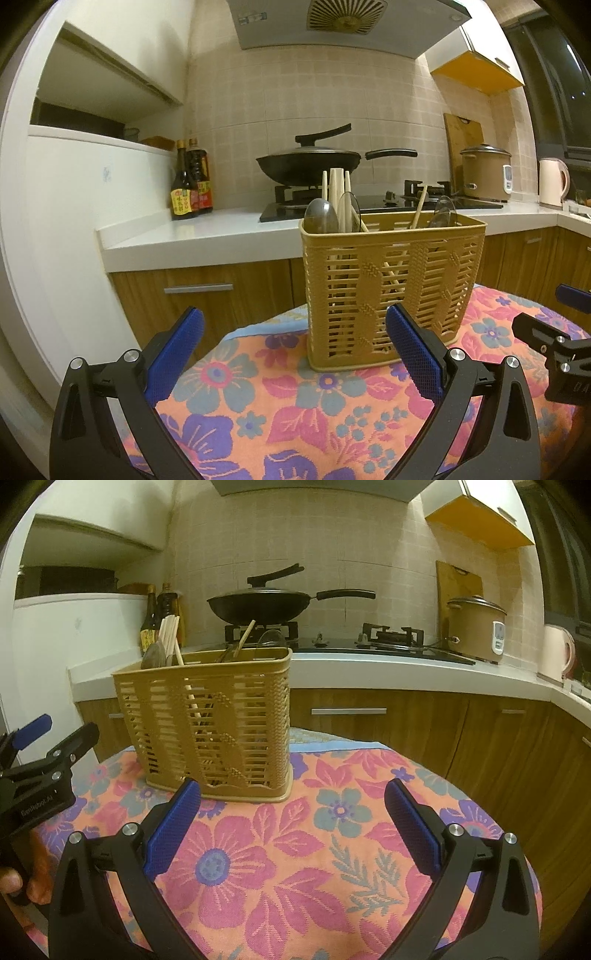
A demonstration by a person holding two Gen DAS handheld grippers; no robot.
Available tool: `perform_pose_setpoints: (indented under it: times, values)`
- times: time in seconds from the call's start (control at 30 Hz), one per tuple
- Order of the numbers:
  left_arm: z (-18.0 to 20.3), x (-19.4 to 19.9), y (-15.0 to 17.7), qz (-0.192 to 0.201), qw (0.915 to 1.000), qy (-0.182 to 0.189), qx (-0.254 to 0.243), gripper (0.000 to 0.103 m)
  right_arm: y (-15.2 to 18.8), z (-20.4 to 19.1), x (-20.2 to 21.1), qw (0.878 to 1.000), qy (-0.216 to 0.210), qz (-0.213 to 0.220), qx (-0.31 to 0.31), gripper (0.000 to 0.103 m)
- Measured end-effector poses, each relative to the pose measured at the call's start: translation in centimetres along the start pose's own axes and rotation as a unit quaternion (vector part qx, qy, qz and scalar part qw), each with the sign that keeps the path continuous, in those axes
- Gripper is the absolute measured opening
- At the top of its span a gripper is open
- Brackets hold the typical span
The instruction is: Organize utensils
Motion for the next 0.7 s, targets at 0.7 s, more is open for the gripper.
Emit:
perform_pose_setpoints:
  times: [0.7]
  values:
    - [0.10,-0.24,0.00,-0.005,1.0000,0.001,-0.004,0.095,0.22,0.13,-0.63,1.000,-0.002,-0.013,-0.005,0.095]
Point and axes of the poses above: each gripper's, at about its wrist camera, not at the fingertips, and x roughly against the way its jaws point, z to its right, y to its underside, the point moved 4 cm from there along -x, roughly the way its jaws point, and after that the axes turned 10 degrees about -y, right-handed, at the moved point
